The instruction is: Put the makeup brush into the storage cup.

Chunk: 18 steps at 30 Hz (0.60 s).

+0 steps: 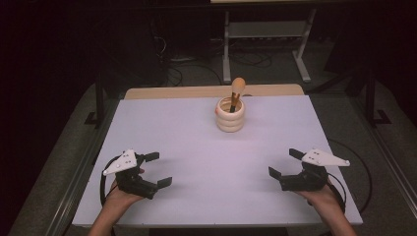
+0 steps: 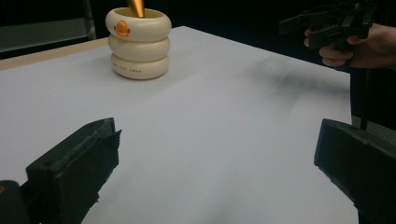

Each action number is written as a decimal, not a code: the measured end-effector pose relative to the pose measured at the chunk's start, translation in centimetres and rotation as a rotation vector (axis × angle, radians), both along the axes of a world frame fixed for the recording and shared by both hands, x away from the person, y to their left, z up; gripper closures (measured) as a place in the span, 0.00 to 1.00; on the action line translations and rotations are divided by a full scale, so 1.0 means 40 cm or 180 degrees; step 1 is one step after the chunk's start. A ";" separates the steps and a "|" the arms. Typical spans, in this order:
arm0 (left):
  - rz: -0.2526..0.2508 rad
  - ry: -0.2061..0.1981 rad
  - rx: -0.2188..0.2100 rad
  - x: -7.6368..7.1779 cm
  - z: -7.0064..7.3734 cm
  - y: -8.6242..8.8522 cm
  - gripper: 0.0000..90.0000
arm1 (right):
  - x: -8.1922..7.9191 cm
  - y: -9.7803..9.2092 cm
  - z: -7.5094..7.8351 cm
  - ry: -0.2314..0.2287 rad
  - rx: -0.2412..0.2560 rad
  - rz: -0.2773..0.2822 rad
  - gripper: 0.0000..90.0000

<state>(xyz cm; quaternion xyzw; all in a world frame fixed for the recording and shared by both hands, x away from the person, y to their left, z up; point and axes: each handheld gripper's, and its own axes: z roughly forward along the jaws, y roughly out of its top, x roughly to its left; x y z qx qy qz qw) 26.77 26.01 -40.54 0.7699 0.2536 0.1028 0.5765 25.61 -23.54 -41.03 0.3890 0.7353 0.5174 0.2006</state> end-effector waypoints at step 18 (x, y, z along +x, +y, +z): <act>0.0015 0.0002 0.0074 0.007 -0.010 0.005 0.00 | 0.001 -0.009 -0.015 -0.0020 -0.0006 0.0092 0.01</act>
